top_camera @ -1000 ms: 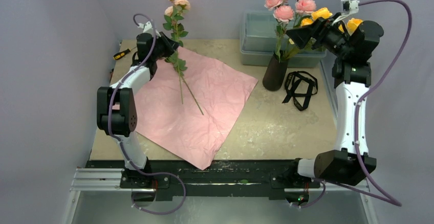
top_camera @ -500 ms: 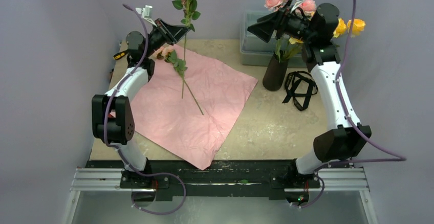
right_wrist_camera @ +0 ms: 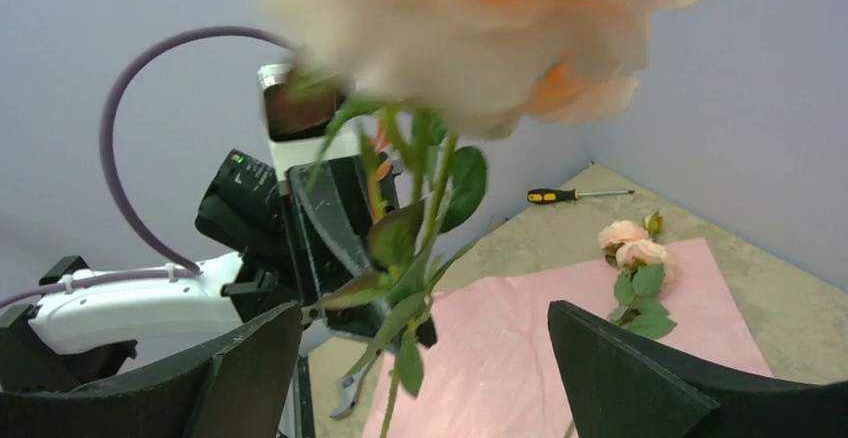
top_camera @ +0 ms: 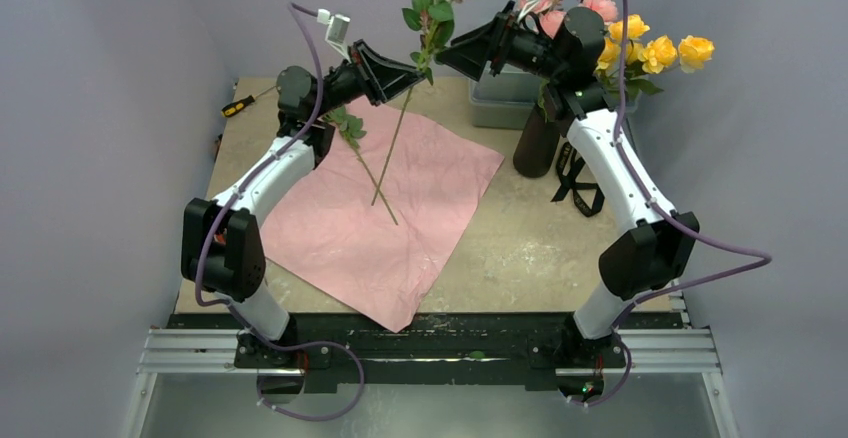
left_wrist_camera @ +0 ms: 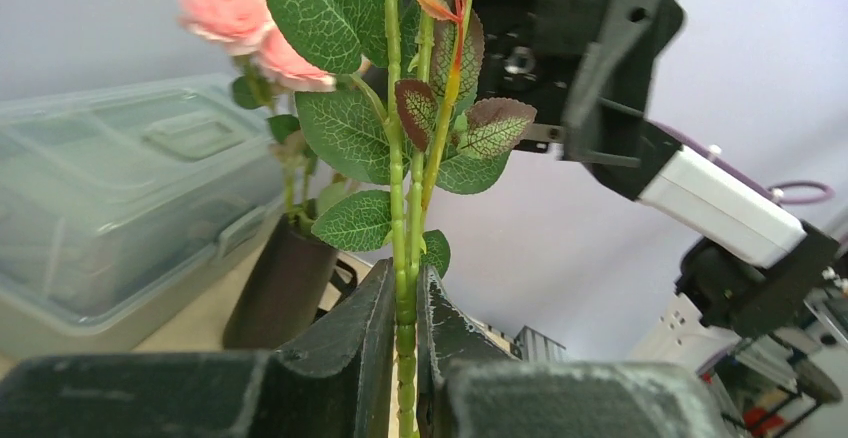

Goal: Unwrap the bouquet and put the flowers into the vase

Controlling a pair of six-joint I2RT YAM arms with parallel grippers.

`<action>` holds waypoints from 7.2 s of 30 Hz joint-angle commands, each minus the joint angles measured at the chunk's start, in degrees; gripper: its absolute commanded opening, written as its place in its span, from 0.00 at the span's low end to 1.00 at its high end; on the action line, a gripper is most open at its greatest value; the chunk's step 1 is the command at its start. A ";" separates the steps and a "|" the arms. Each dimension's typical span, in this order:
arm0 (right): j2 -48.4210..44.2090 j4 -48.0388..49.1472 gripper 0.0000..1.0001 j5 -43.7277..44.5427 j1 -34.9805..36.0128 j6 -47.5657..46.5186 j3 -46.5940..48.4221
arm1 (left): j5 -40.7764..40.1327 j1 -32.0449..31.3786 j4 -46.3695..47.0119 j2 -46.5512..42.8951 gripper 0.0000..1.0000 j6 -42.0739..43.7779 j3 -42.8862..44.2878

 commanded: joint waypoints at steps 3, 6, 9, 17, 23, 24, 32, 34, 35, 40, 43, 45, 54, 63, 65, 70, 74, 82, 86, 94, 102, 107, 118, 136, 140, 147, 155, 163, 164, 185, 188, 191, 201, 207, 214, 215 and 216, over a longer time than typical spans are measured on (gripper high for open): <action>-0.23 9.62 0.91 -0.06 0.91 6.74 1.90 | 2.27 -2.65 1.34 -2.64 0.00 4.09 3.51; -0.26 11.76 0.83 -1.14 0.89 8.25 1.48 | 3.01 -3.39 0.66 -2.38 0.00 4.86 3.89; -0.02 12.60 0.77 -1.33 0.86 9.14 1.24 | 4.13 -4.27 0.49 -2.23 0.00 5.73 4.09; 0.97 12.22 0.01 -2.53 0.83 10.00 2.23 | 3.71 -5.89 -2.99 -2.14 0.00 8.06 4.91; -0.96 8.07 0.00 -4.31 -1.03 5.32 2.27 | -1.82 -4.26 -18.05 -3.59 0.64 17.17 6.02; -1.54 6.91 0.00 -4.51 -1.77 4.40 2.02 | -2.81 -3.22 -18.66 -3.81 0.70 16.80 5.52; -6.61 -6.67 0.00 -6.29 -10.01 -6.14 3.87 | -5.10 4.08 -20.39 -2.78 1.00 12.26 4.92; -7.49 -12.06 0.00 -6.35 -12.22 -10.34 5.82 | -5.36 4.21 -21.51 -2.75 1.00 13.37 4.70; -7.81 -14.54 0.00 -6.22 -13.35 -12.12 6.95 | -5.21 4.21 -21.30 -2.64 1.00 13.36 4.38; -8.84 -22.88 0.00 -5.76 -19.93 -17.49 13.24 | -4.91 4.20 -19.63 -2.12 1.00 12.42 3.28; -8.93 -26.93 0.00 -3.85 -23.18 -21.10 17.65 | -4.73 4.17 -19.21 -1.85 1.00 12.28 3.24; -8.95 -29.11 0.00 -1.79 -24.68 -24.01 20.38 | -4.63 4.21 -18.81 -1.83 1.00 12.27 3.04; -7.52 -29.76 0.00 5.22 -25.46 -29.17 25.38 | -4.66 4.18 -19.47 -1.95 1.00 13.08 2.74; -4.99 -30.24 0.00 8.53 -25.41 -32.58 28.53 | -5.10 4.21 -20.09 -2.36 1.00 14.63 2.54; -4.87 -30.35 0.00 8.73 -25.46 -33.34 28.56 | -5.09 4.21 -20.05 -2.20 1.00 14.61 2.63; -5.37 -29.88 0.00 9.42 -25.46 -36.22 27.37 | -5.11 4.21 -19.60 -1.79 1.00 14.45 2.67; -5.38 -29.49 0.00 9.24 -25.46 -36.75 27.20 | -4.91 4.21 -18.79 -1.03 1.00 13.28 2.55; -4.97 -30.29 0.00 9.07 -25.46 -36.95 29.07 | -5.11 4.21 -18.79 -0.14 1.00 12.95 2.73; -4.83 -30.90 0.00 9.05 -25.46 -36.98 30.11 | -5.25 4.21 -18.50 0.40 1.00 12.47 2.83; -4.74 -30.58 0.00 9.09 -25.50 -36.22 29.29 | -5.56 4.21 -20.22 1.41 1.00 13.82 3.63; -5.70 -27.04 0.00 7.44 -25.45 -35.27 21.79 | -5.69 4.30 -21.69 1.59 1.00 14.82 3.81; -6.02 -23.48 0.00 5.77 -24.88 -33.59 15.84 | -6.38 4.77 -22.69 1.42 1.00 15.01 3.36; -4.69 -22.45 0.00 7.90 -20.44 -43.52 5.84 | -10.21 6.02 -27.31 1.93 1.00 16.42 2.61; -2.91 -19.85 0.05 10.86 -19.13 -46.84 -6.02 | -17.58 9.45 -34.04 3.61 1.00 16.52 0.28; -3.53 -20.47 0.35 10.55 -19.13 -45.46 -5.57 | -20.97 10.60 -37.16 4.12 1.00 17.45 0.10; -7.46 -21.06 0.71 11.84 -19.21 -43.25 -4.87 | -29.81 11.50 -44.18 4.28 0.96 22.97 0.79; -11.51 -22.89 0.91 13.81 -19.69 -40.76 -2.60 | -42.87 11.49 -55.28 7.45 0.87 28.57 3.41; -15.19 -23.48 0.97 14.49 -19.83 -37.91 -2.58 | -50.28 10.42 -58.57 13.92 0.60 26.21 7.48; -15.46 -23.60 0.97 14.58 -19.81 -37.58 -2.69 | -51.47 9.92 -58.57 14.54 0.60 26.49 7.93; -16.12 -26.47 0.98 14.60 -19.83 -36.41 -1.21 | -67.43 3.68 -56.13 30.14 0.51 30.11 15.28; -15.75 -26.65 0.98 14.24 -19.83 -36.58 -0.96 | -68.94 3.66 -57.35 30.77 0.43 30.08 15.88; -15.17 -27.02 0.98 14.10 -19.83 -36.75 -0.25 | -68.99 4.18 -59.53 30.13 0.25 28.40 16.43; -12.37 -30.14 0.98 12.39 -19.83 -37.01 4.86 | -64.36 5.14 -57.30 19.14 0.00 24.34 14.51; -10.93 -31.83 0.98 8.86 -19.83 -35.42 7.52 | -57.20 6.16 -51.97 12.43 0.00 23.30 11.78; -9.02 -32.96 0.98 1.97 -19.24 -31.74 10.48 | -37.38 6.94 -34.18 2.25 0.00 23.58 4.03; -8.85 -32.57 0.98 1.49 -18.94 -31.27 10.74 | -34.06 6.89 -29.31 0.85 0.00 22.77 2.74; -8.72 -32.20 0.98 0.93 -18.57 -30.78 10.98 | -31.05 6.93 -26.24 -0.21 0.00 21.82 1.75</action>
